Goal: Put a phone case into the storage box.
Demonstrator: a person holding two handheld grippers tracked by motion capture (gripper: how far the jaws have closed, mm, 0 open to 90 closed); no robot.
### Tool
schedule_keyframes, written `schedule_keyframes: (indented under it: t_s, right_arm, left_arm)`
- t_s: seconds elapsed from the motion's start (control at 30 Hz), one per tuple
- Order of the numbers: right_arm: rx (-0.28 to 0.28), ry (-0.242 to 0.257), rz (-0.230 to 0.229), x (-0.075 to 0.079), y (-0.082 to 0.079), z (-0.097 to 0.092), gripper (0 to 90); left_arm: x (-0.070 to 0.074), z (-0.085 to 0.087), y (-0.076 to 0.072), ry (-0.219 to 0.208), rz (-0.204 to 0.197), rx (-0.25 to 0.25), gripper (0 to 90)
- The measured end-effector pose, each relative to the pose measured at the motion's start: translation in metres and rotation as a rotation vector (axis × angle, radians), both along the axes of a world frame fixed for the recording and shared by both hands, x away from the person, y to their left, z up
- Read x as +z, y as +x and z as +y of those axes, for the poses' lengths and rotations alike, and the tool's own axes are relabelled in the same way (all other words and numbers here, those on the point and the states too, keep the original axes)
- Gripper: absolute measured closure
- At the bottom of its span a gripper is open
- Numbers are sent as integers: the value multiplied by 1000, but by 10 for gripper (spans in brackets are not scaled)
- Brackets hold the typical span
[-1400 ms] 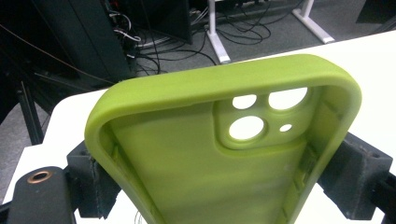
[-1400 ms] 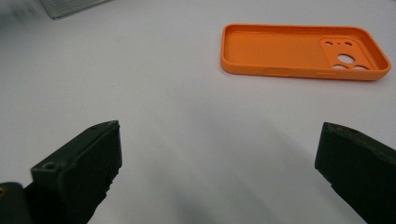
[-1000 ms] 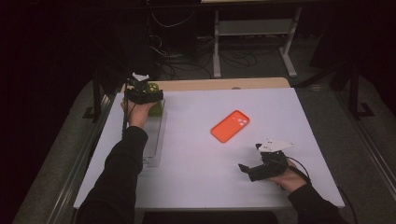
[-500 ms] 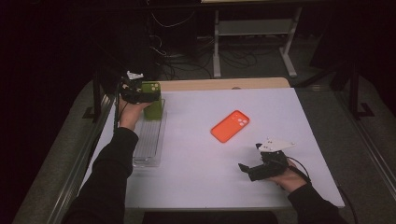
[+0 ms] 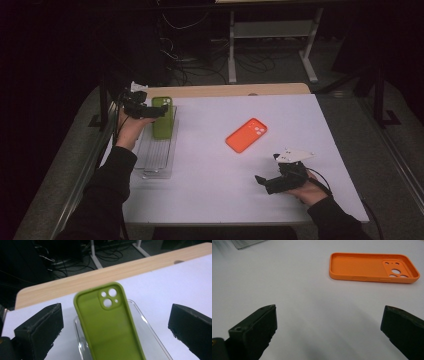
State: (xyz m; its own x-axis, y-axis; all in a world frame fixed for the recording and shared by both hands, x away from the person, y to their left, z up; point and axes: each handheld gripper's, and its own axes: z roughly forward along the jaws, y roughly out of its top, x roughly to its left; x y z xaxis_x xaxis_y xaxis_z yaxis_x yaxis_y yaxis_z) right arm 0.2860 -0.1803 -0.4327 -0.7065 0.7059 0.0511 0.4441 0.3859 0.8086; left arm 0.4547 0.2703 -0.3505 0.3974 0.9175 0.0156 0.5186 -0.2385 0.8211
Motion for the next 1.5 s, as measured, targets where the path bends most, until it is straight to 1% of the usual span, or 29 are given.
schedule_keyframes:
  t_s: [0.13, 0.17, 0.23, 0.27, 0.33, 0.43, 0.5, 0.57, 0.6, 0.67, 0.7, 0.73, 0.77, 0.8, 0.87, 0.9, 0.97, 1.0, 1.03, 1.07, 1.1, 1.13, 1.17, 1.2, 1.23, 1.3, 1.33, 1.43, 1.5]
  right_arm:
    - [-3, 0, -1, 0, 0, 0, 0]
    - [-3, 0, -1, 0, 0, 0, 0]
    - [-1, -4, 4, 0, 0, 0, 0]
    - [2, -6, 1, -1, 0, 0, 0]
    - [3, -7, 0, -1, 0, 1, 0]
    - [3, -2, 5, 0, 1, 1, 0]
    - [4, -5, -1, 0, 1, 1, 0]
    - [0, 3, 4, 0, 1, 2, 0]
    - [1, 5, 3, 0, 1, 2, 0]
    - [2, 7, 3, 0, 2, 1, 0]
    - [3, 8, 12, 0, 2, 1, 0]
    - [6, 7, 8, 0, 3, 1, 0]
    - [8, 2, 5, 0, 3, 0, 0]
    - [9, 3, 6, 0, 3, 0, 0]
    - [9, 0, 3, 0, 2, 0, 0]
    - [6, 1, 11, 0, 2, 0, 0]
    - [8, -1, 1, 1, 1, 0, 0]
    - [4, -1, 12, 2, 1, 0, 0]
    - [10, -5, -7, 3, 2, 0, 0]
    - [9, -5, 1, 4, 1, 0, 0]
    - [10, -5, -8, 4, 1, 0, 0]
    - [8, -1, -6, 4, 1, -1, 0]
    - [6, 1, -6, 5, 1, -1, 0]
    - [5, 3, -10, 5, 1, -2, 0]
    - [3, 8, -4, 5, 0, -2, 0]
    - [3, 10, -9, 6, 0, -2, 0]
    - [3, 11, -12, 6, 0, -3, 0]
    - [5, 8, 1, 6, 0, -3, 0]
    - [8, 8, -8, 6, 1, -3, 0]
  left_arm:
    - [3, -2, -10, 2, 0, -37, 0]
    - [4, -3, -12, -3, 3, -46, 0]
    - [5, -6, -17, 3, 10, -72, 0]
    - [5, -9, -19, -6, 15, -82, 0]
    - [7, -14, -24, -3, 15, -111, 0]
    - [9, -24, -31, -3, 12, -157, 0]
    - [11, -31, -36, -7, 9, -189, 0]
    - [12, -38, -41, -12, 9, -220, 0]
    - [12, -42, -43, -24, 6, -237, 0]
    - [11, -50, -48, -24, 10, -271, 0]
    - [11, -54, -50, -27, 11, -289, 0]
    - [10, -58, -53, -29, 17, -305, 0]
    - [10, -62, -55, -27, 18, -321, 0]
    - [10, -65, -58, -15, 21, -341, 0]
    - [7, -74, -63, -22, 22, -369, 0]
    - [6, -78, -66, -16, 25, -384, 0]
    - [3, -88, -71, -18, 40, -403, 0]
    - [1, -92, -72, -13, 37, -415, 0]
    - [0, -96, -74, -13, 43, -422, 0]
    - [-2, -100, -76, -18, 46, -430, 0]
    - [-3, -103, -78, -20, 48, -437, 0]
    - [-5, -107, -80, -33, 51, -432, 0]
    - [-6, -110, -81, -35, 53, -431, 0]
    - [-8, -112, -82, -24, 54, -445, 0]
    - [-9, -114, -83, -19, 65, -447, 0]
    - [-12, -119, -85, -12, 65, -459, 0]
    - [-13, -122, -86, -24, 69, -453, 0]
    - [-17, -129, -86, -17, 72, -466, 0]
    - [-19, -134, -87, -13, 77, -476, 0]
